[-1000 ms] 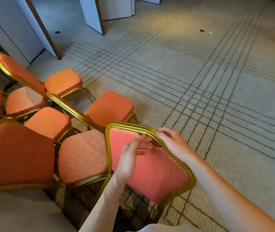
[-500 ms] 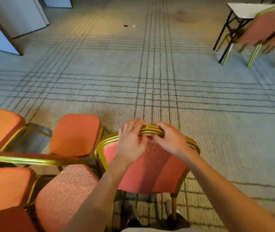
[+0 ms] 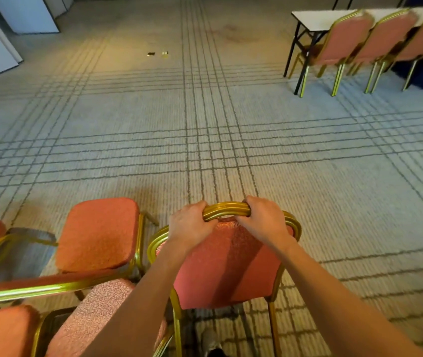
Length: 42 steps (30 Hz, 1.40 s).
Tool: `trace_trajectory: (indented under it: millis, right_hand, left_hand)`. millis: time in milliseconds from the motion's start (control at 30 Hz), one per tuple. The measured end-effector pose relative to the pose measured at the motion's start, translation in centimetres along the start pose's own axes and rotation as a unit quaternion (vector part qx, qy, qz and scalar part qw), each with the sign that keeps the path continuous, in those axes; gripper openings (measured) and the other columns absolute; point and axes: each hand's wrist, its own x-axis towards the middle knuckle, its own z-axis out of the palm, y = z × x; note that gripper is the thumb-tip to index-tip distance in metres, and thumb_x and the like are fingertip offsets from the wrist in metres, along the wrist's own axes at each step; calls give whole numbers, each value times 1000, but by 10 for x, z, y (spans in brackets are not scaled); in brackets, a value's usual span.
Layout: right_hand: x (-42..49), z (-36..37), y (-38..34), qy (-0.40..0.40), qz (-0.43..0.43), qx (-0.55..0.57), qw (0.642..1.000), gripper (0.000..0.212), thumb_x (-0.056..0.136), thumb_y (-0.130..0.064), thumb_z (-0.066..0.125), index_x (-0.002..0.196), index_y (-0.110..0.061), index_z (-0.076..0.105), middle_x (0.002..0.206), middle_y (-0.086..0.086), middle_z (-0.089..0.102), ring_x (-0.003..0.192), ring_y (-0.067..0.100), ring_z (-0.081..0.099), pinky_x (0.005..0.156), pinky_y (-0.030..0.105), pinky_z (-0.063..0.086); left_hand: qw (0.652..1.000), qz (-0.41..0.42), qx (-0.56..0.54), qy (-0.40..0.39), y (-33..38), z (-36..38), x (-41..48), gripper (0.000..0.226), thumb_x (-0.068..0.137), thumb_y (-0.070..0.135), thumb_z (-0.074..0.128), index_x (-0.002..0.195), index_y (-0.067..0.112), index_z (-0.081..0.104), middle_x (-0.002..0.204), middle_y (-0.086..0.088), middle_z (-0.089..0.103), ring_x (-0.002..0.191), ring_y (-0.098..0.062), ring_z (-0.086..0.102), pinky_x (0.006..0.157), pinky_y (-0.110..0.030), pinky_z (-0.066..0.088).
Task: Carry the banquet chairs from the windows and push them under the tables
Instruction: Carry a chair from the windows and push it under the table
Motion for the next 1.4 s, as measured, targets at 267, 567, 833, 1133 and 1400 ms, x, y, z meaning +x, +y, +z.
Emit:
trace_trajectory:
  millis: [267,567,833,1133,1400]
  right_hand:
    - [7,7,3,31,3,-39,999,34,87,-54,64,80,-23,51,75,-1,63,73,23,64,62,34,46]
    - [26,16,28,99,-118,-15,988,39,84,-59,49,76,-23,61,77,-3,67,78,24,63,72,39,46]
    - [66,8,65,102,-57,-5,993,44,80,-60,60,61,-26,38,54,0,61,51,26,63,47,30,36]
    - [113,-26,141,104,19,-35,994,47,70,-53,82,56,-23,49,49,4,61,49,30,63,46,28,33]
    - [152,-76,199,171,53,-29,983,46,72,-54,65,56,-25,34,47,3,57,47,32,61,48,27,27]
  left_hand:
    - [999,-28,8,29,0,4,7,34,83,56,62,96,26,71,101,3,60,101,-25,62,83,-41,52]
    - [996,-63,50,39,17,3,23,26,85,51,61,84,26,68,89,-1,72,89,-29,69,71,-35,46]
    - [996,-67,44,50,47,6,72,28,79,46,64,65,25,51,77,1,70,79,-29,68,63,-32,37]
    - [995,32,95,8,125,-1,162,23,81,45,60,72,25,53,90,-3,73,91,-29,67,70,-35,43]
    - [991,101,78,33,190,-5,230,29,82,47,61,65,25,53,83,-2,73,87,-28,68,71,-36,46]
